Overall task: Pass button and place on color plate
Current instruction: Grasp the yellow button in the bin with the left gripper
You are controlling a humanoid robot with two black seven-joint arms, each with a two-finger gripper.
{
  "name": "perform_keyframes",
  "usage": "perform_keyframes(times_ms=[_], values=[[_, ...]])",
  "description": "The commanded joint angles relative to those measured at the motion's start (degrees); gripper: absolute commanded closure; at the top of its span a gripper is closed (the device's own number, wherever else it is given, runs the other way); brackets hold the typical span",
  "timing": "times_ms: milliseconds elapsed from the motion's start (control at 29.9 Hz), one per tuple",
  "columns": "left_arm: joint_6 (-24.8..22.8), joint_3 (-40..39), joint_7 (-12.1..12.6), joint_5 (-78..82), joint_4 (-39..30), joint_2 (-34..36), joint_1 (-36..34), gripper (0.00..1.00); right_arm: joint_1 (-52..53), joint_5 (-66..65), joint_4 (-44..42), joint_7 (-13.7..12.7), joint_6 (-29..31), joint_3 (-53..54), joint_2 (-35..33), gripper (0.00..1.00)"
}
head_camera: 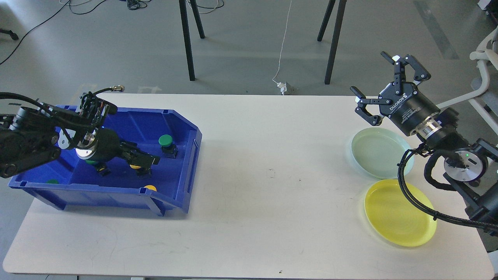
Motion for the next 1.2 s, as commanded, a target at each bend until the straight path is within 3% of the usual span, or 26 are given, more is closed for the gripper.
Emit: perform_keyframes(times_ms=[0, 534, 735, 969, 1169], values=[[0.19, 0.00, 0.00, 0.01, 0.42, -0.21, 0.46, 0.01, -0.42, 0.01, -0.01, -0.01, 0.00, 0.09, 0.02, 0.00], [1.86, -0.09, 0.00, 0.09, 2.27, -1.26, 4.15, 0.05, -1.48, 0.10, 0.17, 0.08, 0.00, 0.09, -0.16, 0.00], [3.26, 0.00, 0.00, 2.02, 2.79, -2.49, 4.77, 0.20, -1.74, 0.10, 0.34, 0.08, 0.00, 0.18, -0.24, 0.00], [3.62, 0.00, 0.00, 2.55, 4.11, -2.76, 5.82, 0.28, -2.10, 0.10, 0.34, 0.08, 0.00, 0.27, -0.24, 0.00], [3.62, 0.00, 0.00, 2.82, 4.38, -2.76, 6.00, 0.44, -2.71, 0.10, 0.34, 0.08, 0.00, 0.44, -0.24, 0.00]])
